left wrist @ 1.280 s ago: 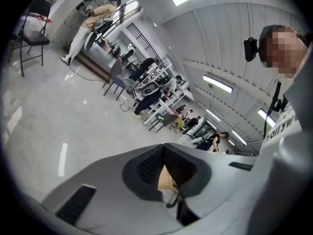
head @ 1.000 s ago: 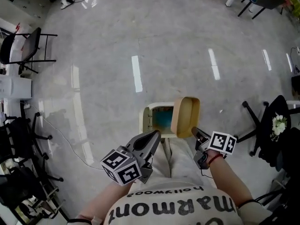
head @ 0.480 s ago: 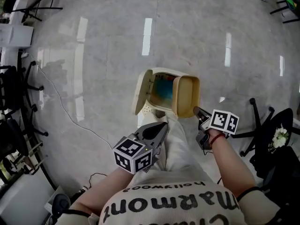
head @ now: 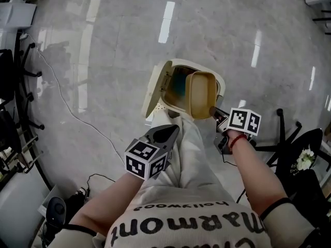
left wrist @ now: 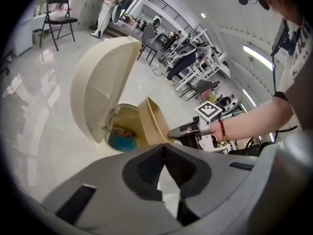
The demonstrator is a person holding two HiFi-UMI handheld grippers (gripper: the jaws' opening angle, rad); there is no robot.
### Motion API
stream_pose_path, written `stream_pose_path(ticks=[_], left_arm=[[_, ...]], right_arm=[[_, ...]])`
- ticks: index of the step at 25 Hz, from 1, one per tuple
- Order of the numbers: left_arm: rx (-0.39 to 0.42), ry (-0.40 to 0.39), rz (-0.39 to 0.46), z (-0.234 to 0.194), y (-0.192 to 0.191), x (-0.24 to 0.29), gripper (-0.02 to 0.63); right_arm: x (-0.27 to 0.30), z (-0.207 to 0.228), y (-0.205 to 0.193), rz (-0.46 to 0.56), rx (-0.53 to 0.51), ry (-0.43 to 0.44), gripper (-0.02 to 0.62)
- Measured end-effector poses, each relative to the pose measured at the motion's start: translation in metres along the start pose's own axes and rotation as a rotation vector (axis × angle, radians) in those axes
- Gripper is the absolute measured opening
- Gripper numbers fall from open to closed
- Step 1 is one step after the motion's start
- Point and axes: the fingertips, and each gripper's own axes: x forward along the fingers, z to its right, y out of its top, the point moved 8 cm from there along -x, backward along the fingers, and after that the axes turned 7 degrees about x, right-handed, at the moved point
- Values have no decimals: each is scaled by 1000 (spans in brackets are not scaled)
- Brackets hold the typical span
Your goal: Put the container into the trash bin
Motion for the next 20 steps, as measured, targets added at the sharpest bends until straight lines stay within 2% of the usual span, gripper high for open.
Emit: stream_pose_path(ticks=[3, 8, 12, 17, 20], left_arm=[[19, -35, -24, -6, -1, 15, -9], [102, -93, -88, -9, 5, 34, -9], [144, -71, -114, -13, 1, 37, -9], [151, -45, -167, -10, -17, 43, -9], [125, -46, -171, -10, -23, 50, -9]], right_arm=[[16, 9, 6, -25, -26, -50, 20], [33, 11, 14, -57, -98, -128, 20], [43, 7, 17, -70, -147, -219, 20], [48, 3, 20, -83, -204, -393, 20], [54, -1, 23, -83, -230, -475, 20]])
